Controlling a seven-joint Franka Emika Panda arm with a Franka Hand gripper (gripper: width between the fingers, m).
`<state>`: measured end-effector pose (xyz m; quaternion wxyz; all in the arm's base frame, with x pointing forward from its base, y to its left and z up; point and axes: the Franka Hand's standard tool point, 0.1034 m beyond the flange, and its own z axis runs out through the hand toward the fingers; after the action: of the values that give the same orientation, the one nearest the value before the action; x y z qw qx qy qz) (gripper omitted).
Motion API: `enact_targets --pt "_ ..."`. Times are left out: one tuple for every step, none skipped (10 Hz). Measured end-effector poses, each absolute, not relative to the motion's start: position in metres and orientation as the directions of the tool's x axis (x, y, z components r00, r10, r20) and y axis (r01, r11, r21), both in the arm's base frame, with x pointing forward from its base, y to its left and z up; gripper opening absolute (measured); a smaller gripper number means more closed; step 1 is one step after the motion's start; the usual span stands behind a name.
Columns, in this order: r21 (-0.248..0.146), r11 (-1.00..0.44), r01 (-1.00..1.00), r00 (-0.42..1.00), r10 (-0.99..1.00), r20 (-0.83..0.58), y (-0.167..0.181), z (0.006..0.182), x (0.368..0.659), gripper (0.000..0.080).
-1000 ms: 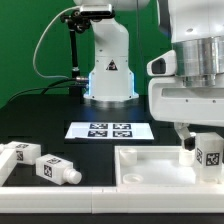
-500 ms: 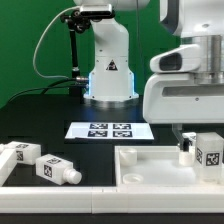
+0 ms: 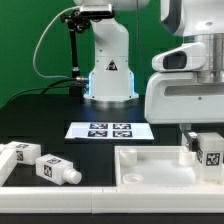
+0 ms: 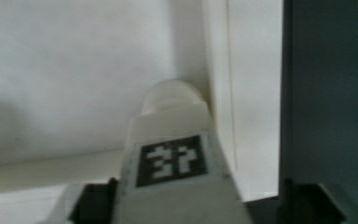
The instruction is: Assemble one leg
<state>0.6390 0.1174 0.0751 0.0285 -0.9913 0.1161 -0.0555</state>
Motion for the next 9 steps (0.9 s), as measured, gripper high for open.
enact_targets --pt "-0.077 -0.944 -0.321 0.94 -0.327 0.097 0.1166 0.075 0.6389 0.0289" --pt "-0.086 -0.901 -0.426 0.897 -0.433 0.089 0.1165 0.0751 0.6388 0.0289" --pt "-0.099 -0.807 -0.582 0.804 -0.59 0.076 0.1166 0.0747 0.6381 0.0289" --pt "-0.112 -0.713 -0.692 0.71 -0.7 0.069 0.117 0.0734 0.637 0.0289" --pt "-0.136 -0.587 -0.798 0.586 -0.809 0.047 0.1173 0.0728 0.6371 0.0289" --pt "-0.164 -0.432 -0.887 0.436 -0.9 0.016 0.1155 0.0724 0.6377 0.0289" --pt "-0.177 -0.33 -0.927 0.339 -0.941 -0.023 0.1134 0.0726 0.6379 0.0289" --pt "-0.183 -0.237 -0.954 0.251 -0.966 -0.057 0.1122 0.0724 0.6379 0.0289" --pt "-0.181 -0.232 -0.956 0.246 -0.967 -0.058 0.1128 0.0724 0.6376 0.0289"
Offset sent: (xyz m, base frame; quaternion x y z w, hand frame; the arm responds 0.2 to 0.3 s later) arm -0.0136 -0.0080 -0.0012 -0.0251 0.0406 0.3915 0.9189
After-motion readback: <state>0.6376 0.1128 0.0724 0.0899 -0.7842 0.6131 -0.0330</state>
